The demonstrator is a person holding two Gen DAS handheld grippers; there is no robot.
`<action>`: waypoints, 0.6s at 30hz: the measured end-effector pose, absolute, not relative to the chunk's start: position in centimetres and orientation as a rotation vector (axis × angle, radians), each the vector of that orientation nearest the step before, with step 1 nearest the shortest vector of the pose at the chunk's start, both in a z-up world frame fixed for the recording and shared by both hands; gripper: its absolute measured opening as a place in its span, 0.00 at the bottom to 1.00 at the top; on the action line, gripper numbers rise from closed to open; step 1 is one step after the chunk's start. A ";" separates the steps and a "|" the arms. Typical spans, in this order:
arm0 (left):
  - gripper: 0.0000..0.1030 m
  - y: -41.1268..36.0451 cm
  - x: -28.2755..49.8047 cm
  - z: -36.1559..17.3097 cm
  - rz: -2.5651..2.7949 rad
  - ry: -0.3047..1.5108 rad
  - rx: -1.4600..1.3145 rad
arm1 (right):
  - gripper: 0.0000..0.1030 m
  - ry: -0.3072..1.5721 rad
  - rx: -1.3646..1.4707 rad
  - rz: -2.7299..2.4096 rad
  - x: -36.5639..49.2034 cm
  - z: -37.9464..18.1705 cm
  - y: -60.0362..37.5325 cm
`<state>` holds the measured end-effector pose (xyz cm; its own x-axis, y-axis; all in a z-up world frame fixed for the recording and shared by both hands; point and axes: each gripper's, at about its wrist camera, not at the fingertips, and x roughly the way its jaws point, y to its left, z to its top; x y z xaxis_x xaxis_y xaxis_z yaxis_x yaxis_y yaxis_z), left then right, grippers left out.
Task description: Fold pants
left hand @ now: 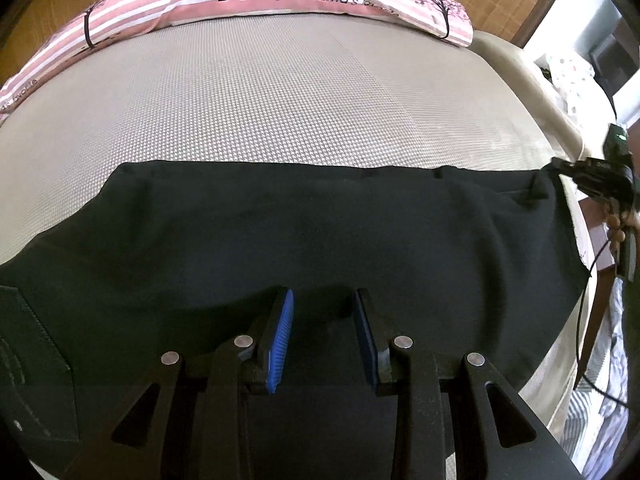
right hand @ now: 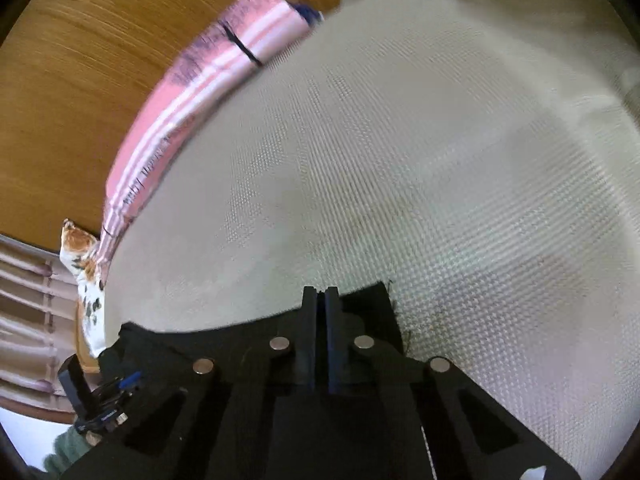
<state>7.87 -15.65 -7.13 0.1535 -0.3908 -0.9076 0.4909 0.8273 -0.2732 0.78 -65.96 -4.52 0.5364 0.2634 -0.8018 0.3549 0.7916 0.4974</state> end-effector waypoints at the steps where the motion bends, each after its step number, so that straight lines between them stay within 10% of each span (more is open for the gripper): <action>1: 0.32 -15.6 7.9 -7.1 -0.629 1.265 0.089 | 0.04 0.989 0.675 -0.075 0.3 -3.8 -65.8; 18: 0.32 -13.2 8.2 -7.0 -0.558 1.198 0.057 | 0.06 0.922 0.678 -0.365 -1.6 -4.4 -67.2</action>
